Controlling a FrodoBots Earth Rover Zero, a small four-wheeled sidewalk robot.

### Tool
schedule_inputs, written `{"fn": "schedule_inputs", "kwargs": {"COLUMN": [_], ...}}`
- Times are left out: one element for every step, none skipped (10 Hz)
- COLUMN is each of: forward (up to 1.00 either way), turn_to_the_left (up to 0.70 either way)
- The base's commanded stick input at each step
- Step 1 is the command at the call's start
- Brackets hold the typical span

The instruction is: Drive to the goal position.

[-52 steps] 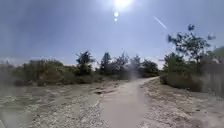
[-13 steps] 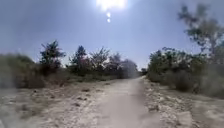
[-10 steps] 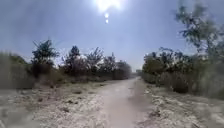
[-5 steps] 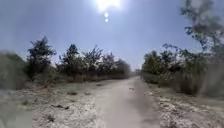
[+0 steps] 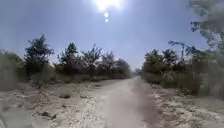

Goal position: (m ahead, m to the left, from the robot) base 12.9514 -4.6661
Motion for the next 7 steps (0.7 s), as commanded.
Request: {"fn": "schedule_inputs", "kwargs": {"forward": [0.70,0.70,0.70,0.70,0.70,0.70,0.70], "turn_to_the_left": [0.00,0.00,0.00,0.00,0.00,0.00,0.00]}}
